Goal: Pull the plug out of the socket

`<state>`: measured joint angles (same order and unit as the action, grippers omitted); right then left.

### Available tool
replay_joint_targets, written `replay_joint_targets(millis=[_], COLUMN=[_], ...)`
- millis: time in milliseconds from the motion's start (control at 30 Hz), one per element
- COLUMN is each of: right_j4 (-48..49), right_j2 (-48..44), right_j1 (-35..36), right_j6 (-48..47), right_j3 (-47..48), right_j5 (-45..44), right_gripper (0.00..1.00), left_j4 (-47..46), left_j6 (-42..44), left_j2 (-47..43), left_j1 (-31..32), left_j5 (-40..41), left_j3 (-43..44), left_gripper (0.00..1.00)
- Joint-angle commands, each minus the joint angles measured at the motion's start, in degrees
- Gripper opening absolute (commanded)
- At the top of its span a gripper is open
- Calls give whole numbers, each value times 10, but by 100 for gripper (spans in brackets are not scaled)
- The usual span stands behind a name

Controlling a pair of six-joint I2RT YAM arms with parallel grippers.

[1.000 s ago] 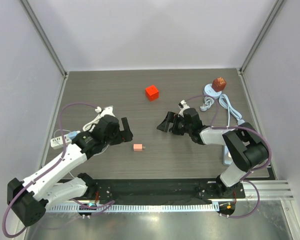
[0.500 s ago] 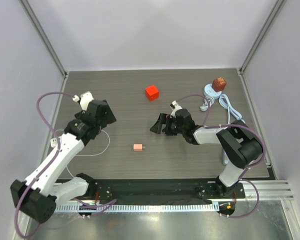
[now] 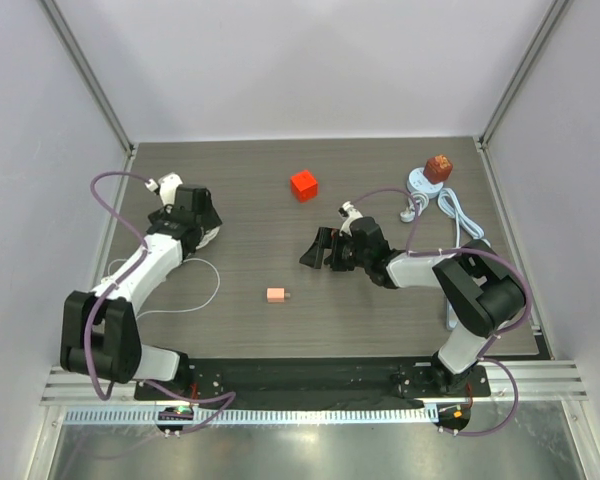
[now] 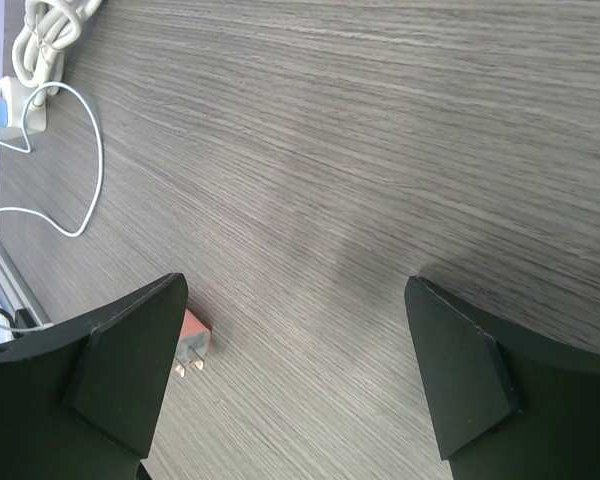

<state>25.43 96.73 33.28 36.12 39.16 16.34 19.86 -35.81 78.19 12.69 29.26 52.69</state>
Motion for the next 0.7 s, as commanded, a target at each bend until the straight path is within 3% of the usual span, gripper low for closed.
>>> replay_joint_targets(millis=[0,167,433,500,667], right_j4=[-32,-31,-30,-28,-27], right_j2=[7,6,9,10,4], right_j1=[2,3,2,2,2], right_j6=[-14,-12,-11,-8,-8], right_j3=[9,11,12,12,9], right_j5=[14,21,25,29,27], right_gripper=[96,96,96,96,96], left_j4=[-86,-133,-178,-172,-182], left_j6=[-31,-54,-72,-78,-123], left_j2=[38,70,129,140,170], left_j1=[-38,-87,-93,-93,-90], left_j5=[-13,-83,-104,-141,-221], left_j3=[-6,-38,-57,-47,-45], left_gripper=[100,97,91,86,84])
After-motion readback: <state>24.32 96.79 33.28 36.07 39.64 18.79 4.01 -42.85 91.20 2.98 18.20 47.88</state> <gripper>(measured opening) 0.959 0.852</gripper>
